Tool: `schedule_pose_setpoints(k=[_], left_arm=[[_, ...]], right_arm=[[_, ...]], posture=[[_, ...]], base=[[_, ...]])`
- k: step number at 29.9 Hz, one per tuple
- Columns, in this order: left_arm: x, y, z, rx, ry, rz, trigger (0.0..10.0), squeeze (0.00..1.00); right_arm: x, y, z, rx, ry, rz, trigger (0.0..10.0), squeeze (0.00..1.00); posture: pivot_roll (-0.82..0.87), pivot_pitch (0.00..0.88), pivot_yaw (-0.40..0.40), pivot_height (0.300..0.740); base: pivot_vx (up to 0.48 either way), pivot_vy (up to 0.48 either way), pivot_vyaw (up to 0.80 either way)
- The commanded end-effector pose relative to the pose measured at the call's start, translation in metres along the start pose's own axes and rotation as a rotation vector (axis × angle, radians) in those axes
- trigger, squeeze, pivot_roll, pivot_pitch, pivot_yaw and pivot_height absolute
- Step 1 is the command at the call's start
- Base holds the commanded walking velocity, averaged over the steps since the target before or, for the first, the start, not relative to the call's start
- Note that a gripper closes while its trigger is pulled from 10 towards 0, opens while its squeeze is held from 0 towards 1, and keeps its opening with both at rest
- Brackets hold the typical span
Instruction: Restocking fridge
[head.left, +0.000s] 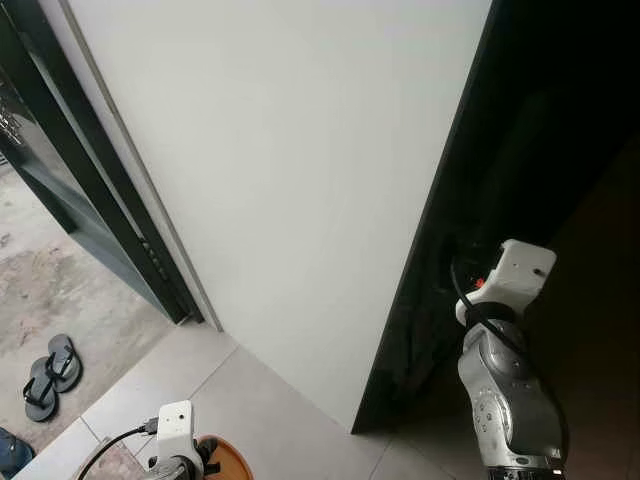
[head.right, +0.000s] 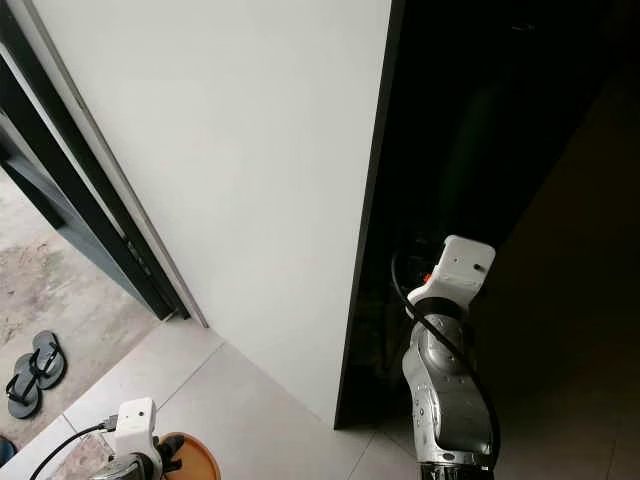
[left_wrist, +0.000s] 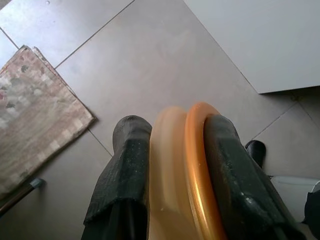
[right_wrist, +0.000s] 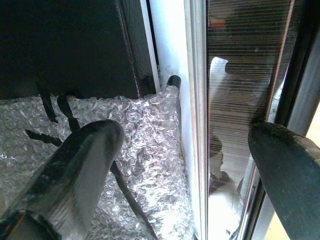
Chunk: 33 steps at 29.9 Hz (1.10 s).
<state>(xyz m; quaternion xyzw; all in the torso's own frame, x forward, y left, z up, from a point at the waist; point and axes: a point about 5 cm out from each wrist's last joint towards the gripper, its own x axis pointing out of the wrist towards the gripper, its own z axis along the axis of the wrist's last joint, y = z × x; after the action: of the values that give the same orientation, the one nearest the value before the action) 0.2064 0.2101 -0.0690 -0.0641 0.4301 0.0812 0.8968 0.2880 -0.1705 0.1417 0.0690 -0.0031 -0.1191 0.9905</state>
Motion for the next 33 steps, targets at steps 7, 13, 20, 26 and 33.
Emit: schedule_pose_setpoints(k=[7, 13, 20, 26, 33], left_arm=[[-0.001, 0.003, -0.007, 0.013, 0.031, 0.003, 10.0, 0.00], [-0.001, 0.003, -0.007, 0.030, 0.037, 0.005, 10.0, 0.00], [-0.001, 0.003, -0.007, 0.035, 0.040, 0.001, 10.0, 0.00], [-0.001, 0.003, -0.007, 0.038, 0.038, 0.000, 10.0, 0.00], [-0.001, 0.003, -0.007, 0.041, 0.037, 0.000, 10.0, 0.00]], right_arm=[[-0.001, 0.002, 0.004, 0.002, -0.005, 0.009, 10.0, 0.00], [0.000, 0.002, 0.004, 0.000, -0.003, 0.010, 10.0, 0.00], [0.005, -0.006, 0.007, -0.013, -0.016, -0.035, 10.0, 0.00], [0.011, -0.014, 0.010, -0.034, -0.023, -0.070, 10.0, 0.00], [0.014, -0.034, 0.013, -0.041, -0.025, -0.220, 10.0, 0.00]], posture=[[-0.03, 0.083, 0.015, 0.740], [-0.03, 0.083, 0.015, 0.740], [-0.03, 0.080, 0.016, 0.740], [-0.03, 0.074, 0.016, 0.740], [-0.03, 0.074, 0.016, 0.740]], base=[[-0.259, 0.000, 0.00], [-0.082, 0.000, 0.00], [0.000, 0.000, 0.00], [0.000, 0.000, 0.00], [0.000, 0.000, 0.00]])
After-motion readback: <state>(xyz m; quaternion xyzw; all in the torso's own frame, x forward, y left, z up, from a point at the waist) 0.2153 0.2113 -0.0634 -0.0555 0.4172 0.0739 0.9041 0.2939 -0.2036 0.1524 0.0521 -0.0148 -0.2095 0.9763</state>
